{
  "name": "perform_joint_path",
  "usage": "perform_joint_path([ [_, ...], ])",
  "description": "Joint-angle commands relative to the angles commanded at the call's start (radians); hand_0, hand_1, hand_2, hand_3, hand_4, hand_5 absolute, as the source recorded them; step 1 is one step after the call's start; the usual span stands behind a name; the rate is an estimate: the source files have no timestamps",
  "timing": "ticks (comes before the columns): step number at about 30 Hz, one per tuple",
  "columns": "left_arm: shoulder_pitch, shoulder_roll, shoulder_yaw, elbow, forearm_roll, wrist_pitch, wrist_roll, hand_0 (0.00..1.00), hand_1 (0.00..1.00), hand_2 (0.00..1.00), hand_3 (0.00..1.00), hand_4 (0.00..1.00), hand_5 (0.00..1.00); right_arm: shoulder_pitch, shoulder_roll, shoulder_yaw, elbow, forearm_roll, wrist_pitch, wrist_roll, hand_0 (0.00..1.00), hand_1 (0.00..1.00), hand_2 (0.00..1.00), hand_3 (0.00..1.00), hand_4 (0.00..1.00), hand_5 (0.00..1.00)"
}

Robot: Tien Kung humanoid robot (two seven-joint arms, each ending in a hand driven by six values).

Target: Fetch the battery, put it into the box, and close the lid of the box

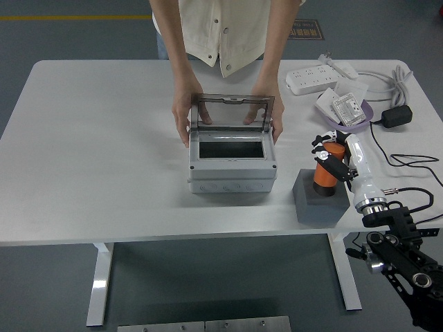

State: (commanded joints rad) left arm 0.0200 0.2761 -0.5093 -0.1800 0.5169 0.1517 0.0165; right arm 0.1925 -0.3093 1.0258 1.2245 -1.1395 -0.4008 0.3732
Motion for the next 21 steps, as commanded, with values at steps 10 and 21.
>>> perform_joint_path([
  [10, 0.0, 0.001, -0.026, 0.0, 0.027, -0.001, 0.008, 0.648, 0.72, 0.625, 0.595, 0.591, 0.328, 0.099, -0.027, -0.034, -0.008, -0.074, -0.016, -0.05, 0.224, 0.263, 0.263, 0.285, 0.002, 0.002],
  [21, 0.005, 0.002, -0.094, 0.0, 0.093, -0.005, 0.031, 0.648, 0.721, 0.628, 0.596, 0.593, 0.33, 0.269, -0.065, -0.074, -0.015, -0.394, 0.051, -0.251, 0.185, 0.249, 0.25, 0.292, 0.002, 0.002],
])
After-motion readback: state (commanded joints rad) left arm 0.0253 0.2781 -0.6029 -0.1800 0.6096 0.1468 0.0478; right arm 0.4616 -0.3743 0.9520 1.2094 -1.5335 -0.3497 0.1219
